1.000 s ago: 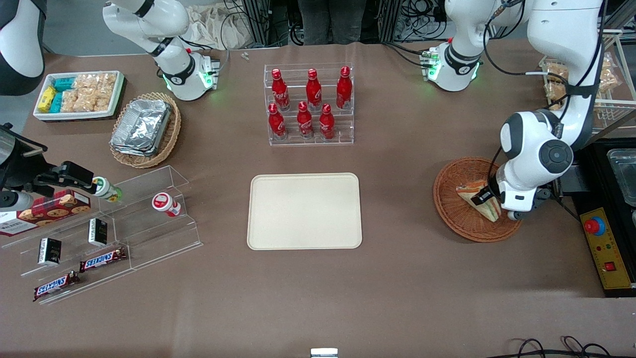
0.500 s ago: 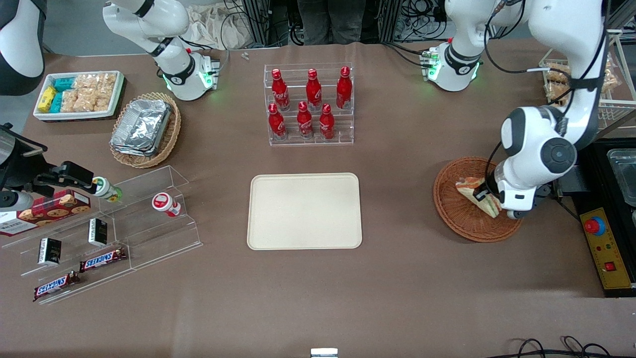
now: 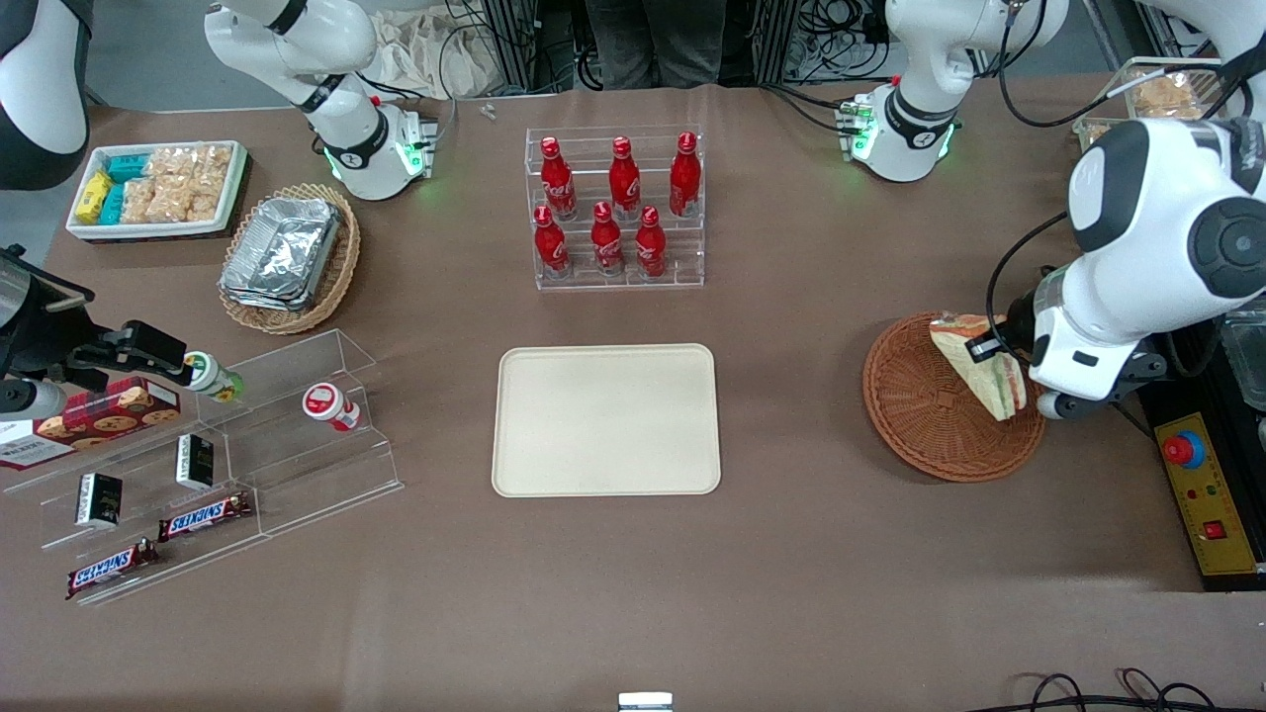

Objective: Place sandwich from basket to tray
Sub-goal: 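Lift the sandwich and carry it over the cream tray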

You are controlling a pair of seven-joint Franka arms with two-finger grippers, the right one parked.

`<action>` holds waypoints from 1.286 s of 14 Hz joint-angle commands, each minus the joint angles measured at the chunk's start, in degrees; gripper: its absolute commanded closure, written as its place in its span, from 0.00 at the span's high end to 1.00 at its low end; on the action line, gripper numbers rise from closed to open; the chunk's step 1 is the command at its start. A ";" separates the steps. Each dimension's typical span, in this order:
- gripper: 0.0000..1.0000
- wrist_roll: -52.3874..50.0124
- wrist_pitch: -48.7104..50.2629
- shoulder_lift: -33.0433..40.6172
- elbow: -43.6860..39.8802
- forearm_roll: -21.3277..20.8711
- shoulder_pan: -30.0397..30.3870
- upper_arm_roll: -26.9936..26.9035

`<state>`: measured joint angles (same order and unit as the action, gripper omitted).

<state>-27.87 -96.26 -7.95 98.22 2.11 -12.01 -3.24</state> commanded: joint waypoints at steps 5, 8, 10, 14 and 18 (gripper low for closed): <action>0.16 4.05 -2.95 -4.60 -2.86 -0.88 -0.12 11.65; 0.10 2.82 -6.74 -8.20 -3.99 -0.62 -0.12 15.71; 0.10 1.07 -7.36 -11.02 -6.01 -0.53 -0.12 18.26; 0.00 -1.58 -10.16 -16.39 -9.54 -1.84 -0.12 21.95; 0.00 -2.45 -15.78 -21.47 -9.71 -8.26 -0.12 27.22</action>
<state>-29.11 -110.25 -25.79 90.97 -3.82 -12.42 21.53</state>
